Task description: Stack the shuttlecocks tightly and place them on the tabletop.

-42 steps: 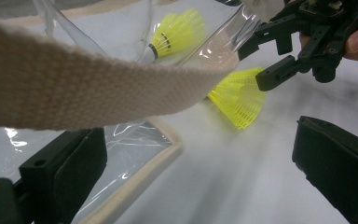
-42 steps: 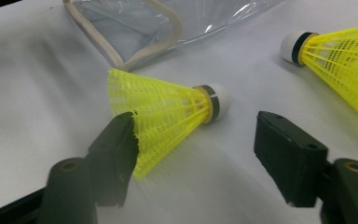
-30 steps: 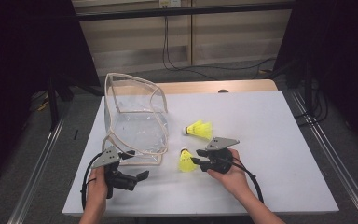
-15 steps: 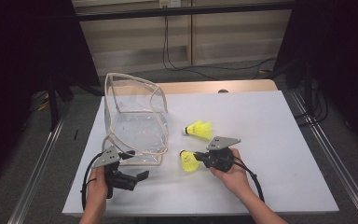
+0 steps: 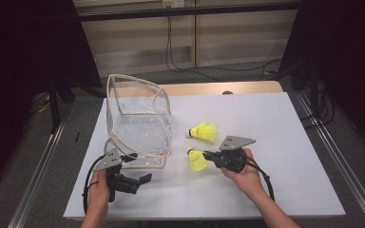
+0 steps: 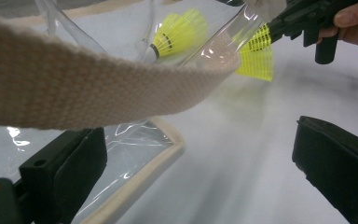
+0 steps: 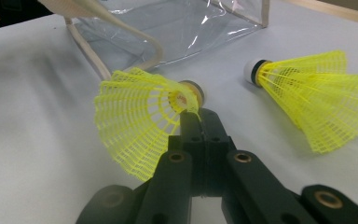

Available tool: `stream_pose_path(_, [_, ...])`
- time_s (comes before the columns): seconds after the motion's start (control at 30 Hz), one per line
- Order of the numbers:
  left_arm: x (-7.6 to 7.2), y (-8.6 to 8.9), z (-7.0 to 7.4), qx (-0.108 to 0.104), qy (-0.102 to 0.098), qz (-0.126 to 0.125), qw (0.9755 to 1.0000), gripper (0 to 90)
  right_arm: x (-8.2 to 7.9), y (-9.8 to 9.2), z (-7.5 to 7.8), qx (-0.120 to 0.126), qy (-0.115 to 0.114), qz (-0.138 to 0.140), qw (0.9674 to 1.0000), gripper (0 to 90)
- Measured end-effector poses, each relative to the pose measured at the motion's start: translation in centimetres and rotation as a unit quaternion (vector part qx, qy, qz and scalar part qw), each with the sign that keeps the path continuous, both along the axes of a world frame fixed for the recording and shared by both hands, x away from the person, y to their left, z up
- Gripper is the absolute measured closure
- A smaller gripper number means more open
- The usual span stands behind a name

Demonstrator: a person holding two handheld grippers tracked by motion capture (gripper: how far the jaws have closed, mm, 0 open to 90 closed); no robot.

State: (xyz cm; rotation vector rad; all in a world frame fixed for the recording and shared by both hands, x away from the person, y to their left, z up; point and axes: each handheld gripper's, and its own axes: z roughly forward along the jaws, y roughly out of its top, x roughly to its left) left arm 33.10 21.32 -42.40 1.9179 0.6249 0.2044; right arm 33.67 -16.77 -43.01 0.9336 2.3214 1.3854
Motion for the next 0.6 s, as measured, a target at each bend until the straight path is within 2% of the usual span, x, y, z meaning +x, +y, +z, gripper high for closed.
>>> stream_pose_path(0.17, [0.0, 0.0, 0.0, 0.001, 0.0, -0.001, 1.0, 3.2, 0.3, -1.2, 0.4, 0.006, -0.005, -0.008, 0.9999, 90.0])
stream_pose_path(0.4, [0.0, 0.0, 0.0, 0.001, 0.0, -0.001, 1.0, 3.2, 0.6, -2.2, 0.2, 0.011, 0.002, -0.011, 0.9999, 90.0])
stream_pose_path(0.6, [0.0, 0.0, 0.0, 0.001, 0.0, -0.001, 1.0, 3.2, 0.8, -2.5, -0.2, 0.0, 0.012, -0.004, 0.9999, 90.0])
